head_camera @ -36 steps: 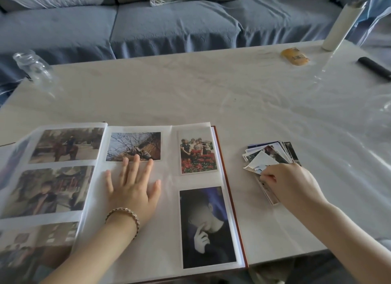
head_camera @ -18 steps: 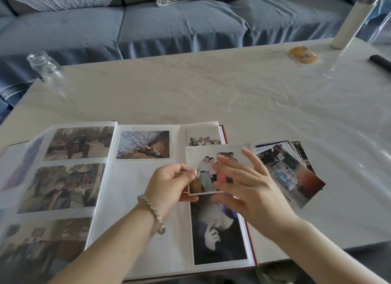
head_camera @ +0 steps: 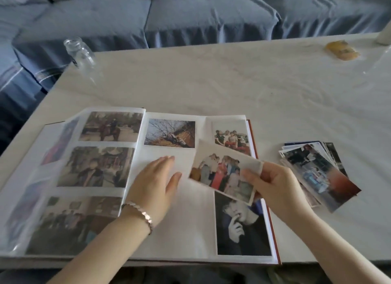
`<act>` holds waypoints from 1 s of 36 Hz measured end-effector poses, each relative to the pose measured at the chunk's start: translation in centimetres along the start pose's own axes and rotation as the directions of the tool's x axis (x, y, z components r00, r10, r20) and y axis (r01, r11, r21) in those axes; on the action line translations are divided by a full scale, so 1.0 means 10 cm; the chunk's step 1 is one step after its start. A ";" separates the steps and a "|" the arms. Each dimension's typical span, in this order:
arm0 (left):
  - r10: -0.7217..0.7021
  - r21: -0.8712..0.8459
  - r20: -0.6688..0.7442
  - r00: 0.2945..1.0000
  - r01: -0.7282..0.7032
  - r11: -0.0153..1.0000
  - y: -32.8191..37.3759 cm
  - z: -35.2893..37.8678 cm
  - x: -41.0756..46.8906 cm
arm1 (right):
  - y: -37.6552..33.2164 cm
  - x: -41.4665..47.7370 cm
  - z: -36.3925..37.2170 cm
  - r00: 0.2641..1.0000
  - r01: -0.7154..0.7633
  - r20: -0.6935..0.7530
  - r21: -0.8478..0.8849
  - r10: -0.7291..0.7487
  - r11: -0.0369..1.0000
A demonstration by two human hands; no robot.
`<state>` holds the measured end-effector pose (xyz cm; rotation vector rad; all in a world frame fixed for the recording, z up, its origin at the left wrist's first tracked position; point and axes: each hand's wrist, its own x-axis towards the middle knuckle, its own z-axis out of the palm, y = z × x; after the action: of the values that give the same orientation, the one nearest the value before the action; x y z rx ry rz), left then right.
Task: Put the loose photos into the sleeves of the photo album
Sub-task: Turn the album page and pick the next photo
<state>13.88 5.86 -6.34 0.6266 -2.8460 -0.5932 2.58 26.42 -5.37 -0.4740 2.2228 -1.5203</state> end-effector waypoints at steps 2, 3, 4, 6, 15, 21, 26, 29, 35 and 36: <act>-0.014 0.247 0.041 0.999 0.003 0.969 -0.06 0.03 -0.03 | 0.00 0.02 -0.03 0.985 0.042 -0.162 -0.112 -0.060 0.993; -0.051 0.334 0.080 0.995 0.021 0.942 -0.08 0.05 -0.05 | -0.01 0.04 -0.05 0.969 0.055 -0.226 -0.182 -0.096 0.982; -0.091 0.413 0.130 0.987 0.030 0.910 -0.11 0.10 -0.10 | -0.01 0.06 -0.07 0.954 0.063 -0.271 -0.244 -0.131 0.968; -0.132 0.480 0.136 0.982 0.051 0.876 -0.17 0.19 -0.17 | -0.01 0.09 -0.08 0.934 0.076 -0.308 -0.327 -0.183 0.942; -0.118 0.435 0.151 0.981 0.042 0.900 -0.25 0.25 -0.25 | -0.01 0.07 0.10 0.975 0.132 -0.095 -0.476 -0.200 0.870; -0.113 0.447 0.084 0.990 0.064 0.892 -0.24 0.27 -0.24 | -0.04 0.11 0.10 0.989 -0.082 0.086 -0.343 0.118 0.936; -0.101 0.443 0.059 0.993 0.065 0.894 -0.24 0.27 -0.24 | -0.05 0.27 0.00 0.958 -0.149 0.180 -0.351 0.223 0.925; -0.100 0.437 0.045 0.994 0.070 0.897 -0.25 0.28 -0.25 | -0.08 0.41 0.02 0.944 -0.145 0.224 -0.377 0.241 0.915; -0.051 0.437 0.034 0.998 0.031 0.899 -0.27 0.30 -0.26 | -0.19 0.58 0.29 0.903 -0.104 0.365 -0.329 0.228 0.939; -0.049 0.441 0.037 0.998 0.028 0.897 -0.27 0.30 -0.26 | -0.21 0.60 0.34 0.897 -0.103 0.379 -0.317 0.226 0.943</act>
<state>16.49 5.79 -10.36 0.7427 -3.0365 0.0474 -0.70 20.03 -5.39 -0.6101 2.0858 -0.9056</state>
